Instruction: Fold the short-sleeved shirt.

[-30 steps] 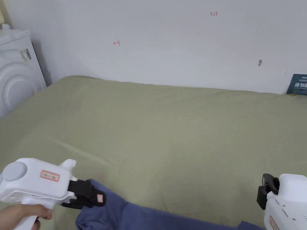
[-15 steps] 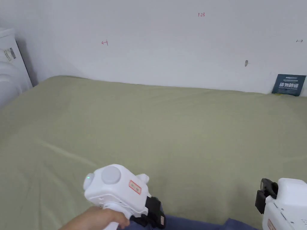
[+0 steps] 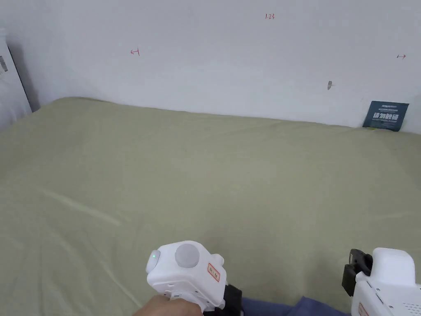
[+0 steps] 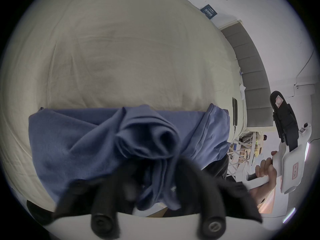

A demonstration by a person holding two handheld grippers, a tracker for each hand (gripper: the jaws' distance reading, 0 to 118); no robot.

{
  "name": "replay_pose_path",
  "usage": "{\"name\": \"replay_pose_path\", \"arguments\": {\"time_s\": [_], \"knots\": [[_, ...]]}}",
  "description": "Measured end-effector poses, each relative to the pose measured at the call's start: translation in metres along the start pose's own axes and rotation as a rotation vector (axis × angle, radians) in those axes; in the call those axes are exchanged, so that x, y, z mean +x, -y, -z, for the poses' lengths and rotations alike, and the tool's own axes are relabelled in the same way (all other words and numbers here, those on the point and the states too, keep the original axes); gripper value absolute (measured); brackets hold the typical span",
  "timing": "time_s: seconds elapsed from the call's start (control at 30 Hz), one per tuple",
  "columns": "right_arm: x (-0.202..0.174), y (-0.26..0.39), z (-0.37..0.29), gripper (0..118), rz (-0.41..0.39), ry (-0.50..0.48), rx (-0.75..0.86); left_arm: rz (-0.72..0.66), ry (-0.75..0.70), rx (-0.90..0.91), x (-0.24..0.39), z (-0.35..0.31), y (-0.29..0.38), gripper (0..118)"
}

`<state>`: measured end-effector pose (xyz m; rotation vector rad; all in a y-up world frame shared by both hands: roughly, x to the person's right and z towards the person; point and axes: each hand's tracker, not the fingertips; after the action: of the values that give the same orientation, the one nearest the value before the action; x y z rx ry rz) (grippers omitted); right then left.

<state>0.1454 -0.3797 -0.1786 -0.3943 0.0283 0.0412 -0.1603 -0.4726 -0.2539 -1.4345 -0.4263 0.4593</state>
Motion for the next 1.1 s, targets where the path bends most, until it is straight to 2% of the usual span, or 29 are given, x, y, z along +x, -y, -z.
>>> {"name": "replay_pose_path", "arguments": {"time_s": [0.03,0.23,0.27,0.33,0.37,0.43,0.57,0.67,0.77,0.87,1.03,1.1], "knots": [[0.000,0.000,0.000,1,0.000,0.000,-0.001,0.002,0.005,0.010,-0.001,-0.004,0.000,70],[0.003,0.003,-0.001,1,0.003,0.001,-0.008,0.008,0.112,0.095,-0.009,-0.055,0.005,68],[0.004,0.003,-0.001,1,0.006,0.001,-0.009,0.010,0.117,0.122,-0.012,-0.062,0.007,64],[0.005,0.005,-0.002,1,0.013,0.000,-0.013,0.023,0.108,0.159,-0.022,-0.070,0.009,24],[0.006,0.006,-0.001,1,0.016,-0.001,-0.015,0.019,0.092,0.164,-0.026,-0.068,0.010,17],[0.006,0.007,-0.001,1,0.022,-0.002,-0.020,-0.021,0.057,0.133,-0.033,-0.060,0.012,17],[0.006,0.010,-0.001,1,0.025,-0.007,-0.029,0.018,0.059,0.040,-0.029,-0.023,0.025,16],[0.005,0.011,-0.001,1,0.019,-0.007,-0.031,0.040,0.127,0.034,-0.022,0.002,0.032,16],[0.005,0.013,-0.001,1,0.017,-0.006,-0.034,0.052,0.253,0.052,-0.017,0.018,0.037,16],[0.005,0.014,-0.002,1,0.017,-0.008,-0.038,0.079,0.189,0.039,-0.013,0.036,0.042,16],[0.005,0.016,-0.004,1,0.018,-0.007,-0.039,0.087,0.229,0.071,-0.017,0.046,0.051,16],[0.005,0.016,-0.004,1,0.022,-0.011,-0.039,0.172,0.201,0.095,-0.013,0.041,0.054,16]]}}
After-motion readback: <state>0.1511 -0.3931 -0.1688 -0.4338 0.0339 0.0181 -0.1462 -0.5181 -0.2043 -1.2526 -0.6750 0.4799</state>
